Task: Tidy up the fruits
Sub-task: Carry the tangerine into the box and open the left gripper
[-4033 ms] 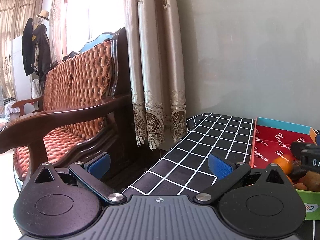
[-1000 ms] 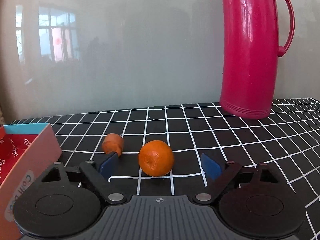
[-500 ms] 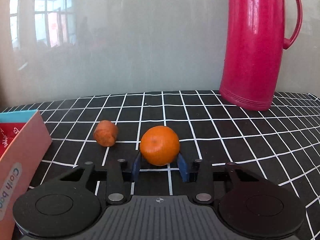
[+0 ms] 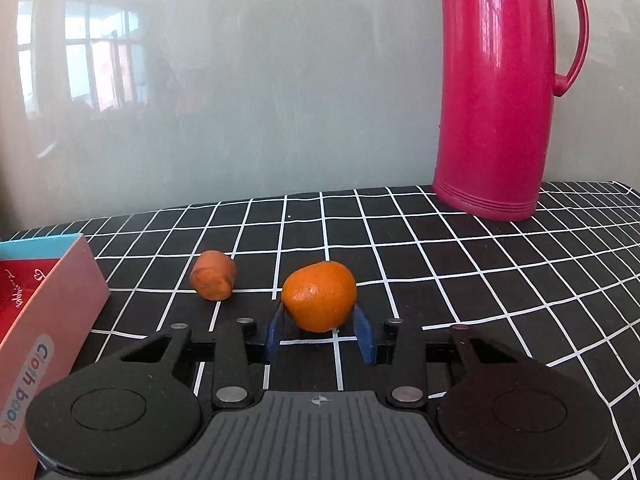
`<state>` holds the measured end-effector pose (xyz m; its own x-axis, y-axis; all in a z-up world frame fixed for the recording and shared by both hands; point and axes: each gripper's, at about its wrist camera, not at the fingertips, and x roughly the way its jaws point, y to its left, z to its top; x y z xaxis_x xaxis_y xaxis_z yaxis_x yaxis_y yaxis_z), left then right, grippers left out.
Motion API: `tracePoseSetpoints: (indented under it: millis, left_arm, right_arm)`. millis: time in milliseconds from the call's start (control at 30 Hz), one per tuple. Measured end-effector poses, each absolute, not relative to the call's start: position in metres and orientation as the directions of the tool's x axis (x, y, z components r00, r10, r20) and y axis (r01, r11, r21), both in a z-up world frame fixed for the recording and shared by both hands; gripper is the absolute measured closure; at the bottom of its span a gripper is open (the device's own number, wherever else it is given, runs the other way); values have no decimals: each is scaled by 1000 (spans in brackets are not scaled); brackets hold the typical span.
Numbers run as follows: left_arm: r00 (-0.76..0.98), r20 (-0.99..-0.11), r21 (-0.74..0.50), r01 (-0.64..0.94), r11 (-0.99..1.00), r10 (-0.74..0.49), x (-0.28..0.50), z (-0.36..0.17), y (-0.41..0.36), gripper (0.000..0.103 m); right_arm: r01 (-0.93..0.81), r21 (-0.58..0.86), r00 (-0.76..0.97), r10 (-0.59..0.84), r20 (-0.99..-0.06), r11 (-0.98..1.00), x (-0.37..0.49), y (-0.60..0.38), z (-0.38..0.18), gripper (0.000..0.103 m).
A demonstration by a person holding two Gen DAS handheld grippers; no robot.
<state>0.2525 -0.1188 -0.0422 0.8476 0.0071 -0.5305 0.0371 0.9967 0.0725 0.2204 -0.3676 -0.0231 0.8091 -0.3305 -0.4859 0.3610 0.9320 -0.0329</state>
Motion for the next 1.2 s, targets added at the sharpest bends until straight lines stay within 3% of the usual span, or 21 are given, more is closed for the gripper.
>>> tracePoseSetpoints:
  millis: [100, 233, 467, 500, 533, 933, 1200]
  left_arm:
    - [851, -524, 61, 27, 998, 9, 255, -42, -117, 62]
    - [857, -516, 48, 21, 999, 7, 257, -42, -115, 45]
    - [856, -518, 17, -2, 1000, 11, 263, -42, -109, 46]
    - [851, -524, 21, -9, 1000, 19, 265, -42, -108, 59]
    - [849, -528, 22, -7, 1000, 17, 265, -43, -108, 61]
    - [871, -491, 74, 53, 996, -10, 230, -28, -115, 61]
    - [898, -439, 86, 18, 996, 22, 195, 0, -76, 61]
  right_arm:
    - [352, -34, 813, -323, -484, 936, 220, -365, -23, 32]
    - [348, -34, 815, -321, -483, 937, 221, -366, -23, 32]
    - [347, -42, 812, -323, -487, 937, 220, -368, -24, 32]
    - [347, -42, 812, -323, -487, 937, 220, -368, -24, 32]
    - [345, -41, 813, -321, -486, 938, 220, -367, -24, 32]
    - [339, -35, 821, -314, -478, 940, 218, -359, -17, 32]
    - [268, -25, 859, -251, -446, 963, 211, -312, 3, 32]
